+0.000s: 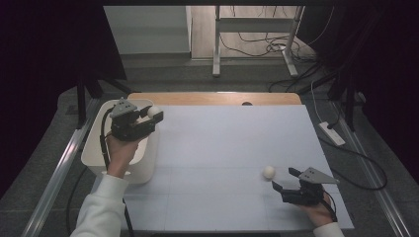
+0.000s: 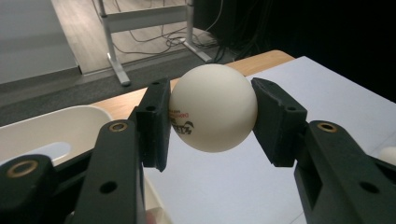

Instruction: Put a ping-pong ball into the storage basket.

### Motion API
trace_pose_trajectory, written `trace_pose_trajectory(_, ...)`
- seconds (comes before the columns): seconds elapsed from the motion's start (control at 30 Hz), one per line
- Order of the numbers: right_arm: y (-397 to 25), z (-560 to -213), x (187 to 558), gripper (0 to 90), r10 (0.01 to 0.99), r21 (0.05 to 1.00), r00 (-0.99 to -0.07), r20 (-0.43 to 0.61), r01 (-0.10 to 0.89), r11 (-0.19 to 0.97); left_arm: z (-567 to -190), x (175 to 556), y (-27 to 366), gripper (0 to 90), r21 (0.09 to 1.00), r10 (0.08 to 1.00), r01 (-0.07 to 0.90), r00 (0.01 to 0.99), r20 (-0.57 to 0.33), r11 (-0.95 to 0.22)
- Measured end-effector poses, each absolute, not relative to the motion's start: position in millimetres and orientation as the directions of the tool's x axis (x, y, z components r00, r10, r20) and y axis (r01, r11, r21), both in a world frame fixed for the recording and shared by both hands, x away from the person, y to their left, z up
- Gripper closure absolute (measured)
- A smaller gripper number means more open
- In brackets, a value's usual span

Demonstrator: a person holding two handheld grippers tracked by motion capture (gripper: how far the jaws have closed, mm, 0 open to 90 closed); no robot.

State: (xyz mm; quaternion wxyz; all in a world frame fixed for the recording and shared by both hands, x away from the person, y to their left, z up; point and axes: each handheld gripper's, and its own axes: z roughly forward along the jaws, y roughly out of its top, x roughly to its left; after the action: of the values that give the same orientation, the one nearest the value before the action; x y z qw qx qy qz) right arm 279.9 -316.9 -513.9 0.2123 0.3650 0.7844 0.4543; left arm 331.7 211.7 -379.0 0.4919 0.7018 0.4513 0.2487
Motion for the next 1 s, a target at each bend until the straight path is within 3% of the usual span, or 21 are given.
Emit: trace_pose_trajectory(1.0, -316.5, -513.9, 280.1, 15.8, 0.764, 0.868, -0.645, 0.003, 0.381, 0.318, -379.3, 333.4, 252.0, 50.8, 0.900, 0.938, 0.431, 0.335, -0.086, -0.071)
